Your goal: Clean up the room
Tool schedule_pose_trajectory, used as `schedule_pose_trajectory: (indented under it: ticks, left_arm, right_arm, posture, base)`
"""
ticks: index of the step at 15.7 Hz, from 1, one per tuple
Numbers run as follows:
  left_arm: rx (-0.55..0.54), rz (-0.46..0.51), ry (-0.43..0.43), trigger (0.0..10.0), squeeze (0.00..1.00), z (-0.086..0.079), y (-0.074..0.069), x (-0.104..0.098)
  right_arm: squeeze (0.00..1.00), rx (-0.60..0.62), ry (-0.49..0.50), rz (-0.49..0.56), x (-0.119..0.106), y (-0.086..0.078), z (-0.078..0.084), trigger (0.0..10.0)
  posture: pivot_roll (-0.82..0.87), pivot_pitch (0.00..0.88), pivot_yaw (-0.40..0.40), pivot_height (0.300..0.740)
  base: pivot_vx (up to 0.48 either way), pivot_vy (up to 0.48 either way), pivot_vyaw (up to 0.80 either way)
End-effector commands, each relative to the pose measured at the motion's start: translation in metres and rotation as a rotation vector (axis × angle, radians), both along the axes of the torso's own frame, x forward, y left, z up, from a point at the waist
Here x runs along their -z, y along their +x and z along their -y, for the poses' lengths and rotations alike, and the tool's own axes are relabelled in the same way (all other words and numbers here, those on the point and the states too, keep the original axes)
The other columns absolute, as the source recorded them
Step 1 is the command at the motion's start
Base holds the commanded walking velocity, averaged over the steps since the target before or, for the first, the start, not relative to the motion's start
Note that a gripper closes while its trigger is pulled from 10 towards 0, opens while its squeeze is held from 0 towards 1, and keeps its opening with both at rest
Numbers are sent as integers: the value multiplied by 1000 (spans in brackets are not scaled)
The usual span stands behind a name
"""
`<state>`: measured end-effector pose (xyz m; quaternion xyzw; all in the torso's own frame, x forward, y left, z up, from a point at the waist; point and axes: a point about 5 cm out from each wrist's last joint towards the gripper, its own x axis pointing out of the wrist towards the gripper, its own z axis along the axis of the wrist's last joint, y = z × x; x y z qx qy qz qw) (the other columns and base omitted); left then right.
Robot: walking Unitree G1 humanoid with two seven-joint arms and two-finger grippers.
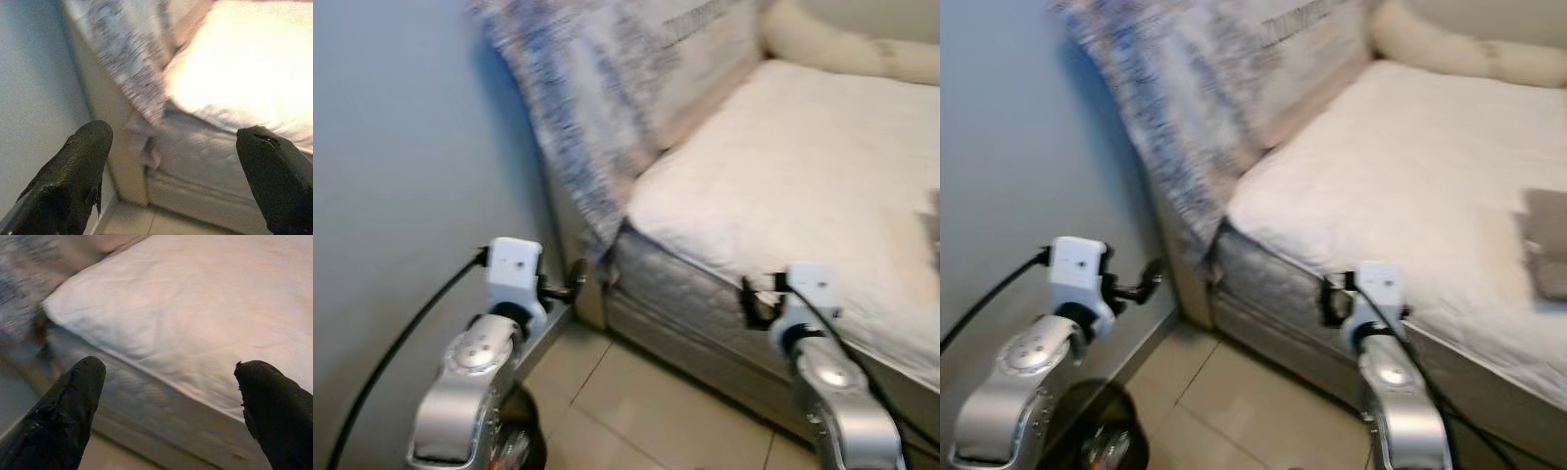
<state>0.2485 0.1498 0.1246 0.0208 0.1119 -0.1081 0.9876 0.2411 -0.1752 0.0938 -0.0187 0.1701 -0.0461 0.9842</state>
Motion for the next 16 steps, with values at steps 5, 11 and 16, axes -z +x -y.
schedule_pose_trajectory:
  ticks: [5, 11, 16]
  left_arm:
    - [-13, 16, 14, 10000, 0, -10, 3, -4]
    - [25, 24, 8, 10000, 0, -1, 3, -4]
    - [40, 24, 9, 10000, 0, 4, 2, -2]
  right_arm:
    - [0, -17, -19, 9, 0, 4, -5, 10000]
    - [0, -5, -37, 21, -1, 4, -1, 10000]
    - [0, 2, -44, 24, -1, 3, 1, 10000]
  posture:
    - [37, 0, 25, 740]
    - [27, 0, 29, 740]
    - [26, 0, 24, 740]
  base:
    - [103, 0, -800]
    - [281, 0, -800]
    - [282, 0, -800]
